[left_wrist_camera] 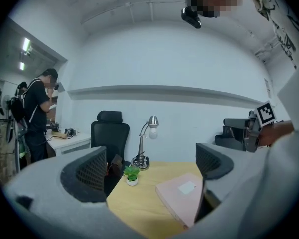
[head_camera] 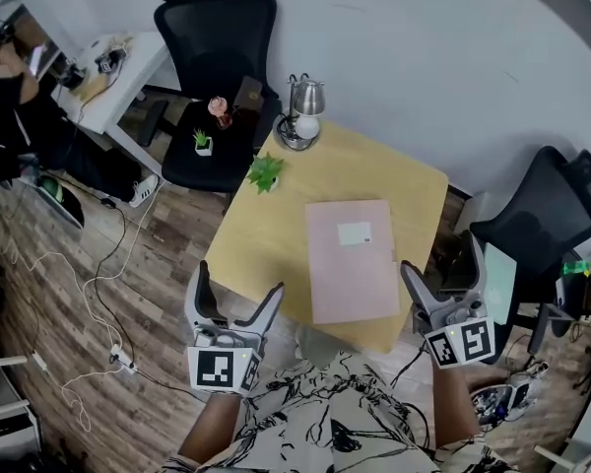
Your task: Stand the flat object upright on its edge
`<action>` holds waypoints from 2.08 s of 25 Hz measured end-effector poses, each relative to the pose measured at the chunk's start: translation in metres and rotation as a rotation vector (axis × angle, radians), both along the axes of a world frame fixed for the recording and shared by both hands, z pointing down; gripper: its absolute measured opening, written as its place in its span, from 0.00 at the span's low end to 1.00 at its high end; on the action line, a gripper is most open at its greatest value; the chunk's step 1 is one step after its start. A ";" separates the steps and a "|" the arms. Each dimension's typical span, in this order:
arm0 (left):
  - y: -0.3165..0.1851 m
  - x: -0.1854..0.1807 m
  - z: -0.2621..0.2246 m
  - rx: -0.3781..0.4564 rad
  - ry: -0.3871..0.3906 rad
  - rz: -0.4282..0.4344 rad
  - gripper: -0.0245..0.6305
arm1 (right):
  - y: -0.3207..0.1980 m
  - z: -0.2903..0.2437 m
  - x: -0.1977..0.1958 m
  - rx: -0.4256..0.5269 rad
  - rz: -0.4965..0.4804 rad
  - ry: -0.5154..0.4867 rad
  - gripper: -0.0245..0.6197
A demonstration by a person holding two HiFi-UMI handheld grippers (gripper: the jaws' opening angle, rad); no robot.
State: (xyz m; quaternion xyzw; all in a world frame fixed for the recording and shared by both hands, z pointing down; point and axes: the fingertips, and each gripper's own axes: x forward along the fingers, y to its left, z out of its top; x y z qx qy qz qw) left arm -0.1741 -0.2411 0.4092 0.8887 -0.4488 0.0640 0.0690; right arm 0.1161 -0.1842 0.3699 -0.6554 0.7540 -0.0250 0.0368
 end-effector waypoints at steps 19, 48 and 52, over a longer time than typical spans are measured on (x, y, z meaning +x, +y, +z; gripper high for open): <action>-0.064 0.093 0.076 -0.290 0.087 0.202 0.88 | -0.050 0.128 0.051 -0.383 0.056 -0.172 0.87; -0.022 0.161 0.307 -1.113 0.143 0.240 0.93 | -0.056 0.354 0.017 -1.029 -0.149 -0.362 0.84; -0.022 0.159 0.310 -1.121 0.111 0.218 0.90 | -0.058 0.360 0.012 -1.045 -0.150 -0.377 0.81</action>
